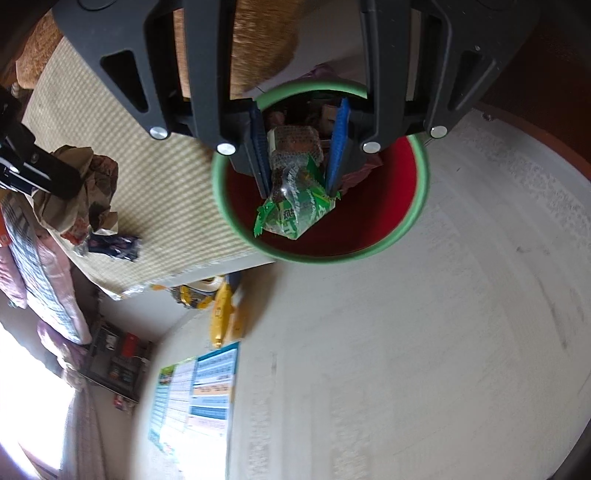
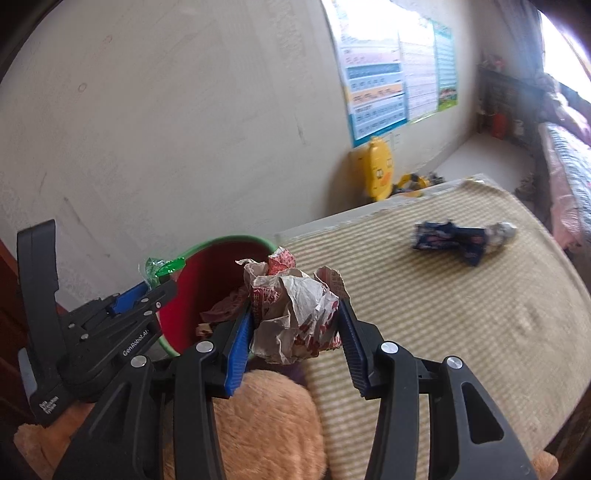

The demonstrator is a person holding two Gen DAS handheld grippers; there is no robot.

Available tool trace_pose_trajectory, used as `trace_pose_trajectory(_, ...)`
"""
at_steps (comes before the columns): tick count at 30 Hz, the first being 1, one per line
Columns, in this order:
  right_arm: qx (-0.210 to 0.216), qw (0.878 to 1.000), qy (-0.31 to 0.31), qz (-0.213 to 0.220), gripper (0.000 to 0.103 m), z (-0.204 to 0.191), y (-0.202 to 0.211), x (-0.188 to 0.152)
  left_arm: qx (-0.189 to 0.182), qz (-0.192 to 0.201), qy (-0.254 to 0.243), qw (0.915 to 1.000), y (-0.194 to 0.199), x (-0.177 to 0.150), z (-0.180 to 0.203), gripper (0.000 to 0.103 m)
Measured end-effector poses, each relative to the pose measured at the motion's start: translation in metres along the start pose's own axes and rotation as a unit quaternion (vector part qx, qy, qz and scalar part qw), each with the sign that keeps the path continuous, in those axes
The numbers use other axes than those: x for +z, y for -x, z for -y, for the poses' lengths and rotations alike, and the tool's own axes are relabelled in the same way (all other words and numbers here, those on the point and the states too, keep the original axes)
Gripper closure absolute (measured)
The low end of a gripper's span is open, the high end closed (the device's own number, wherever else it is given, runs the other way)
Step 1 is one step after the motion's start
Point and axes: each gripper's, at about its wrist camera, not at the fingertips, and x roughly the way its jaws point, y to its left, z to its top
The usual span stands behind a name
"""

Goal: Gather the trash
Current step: 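Carry the plastic bottle and crumpled paper over the red bucket, then open both tools to drop the bottle and crumpled paper into the bucket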

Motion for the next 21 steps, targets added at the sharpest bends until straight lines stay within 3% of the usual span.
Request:
trace_pose_trajectory(6,0.04,0.999,0.005,-0.028,0.059,-0.026,-0.038,0.016,0.024,-0.012,0.046,0.9986,-0.012,0.0,-0.039,0.075)
trace_pose_trajectory(21,0.054,0.997,0.018,-0.056,0.058,-0.048,-0.076,0.019,-0.005,-0.059,0.096,0.9936,-0.042,-0.012,-0.062,0.075)
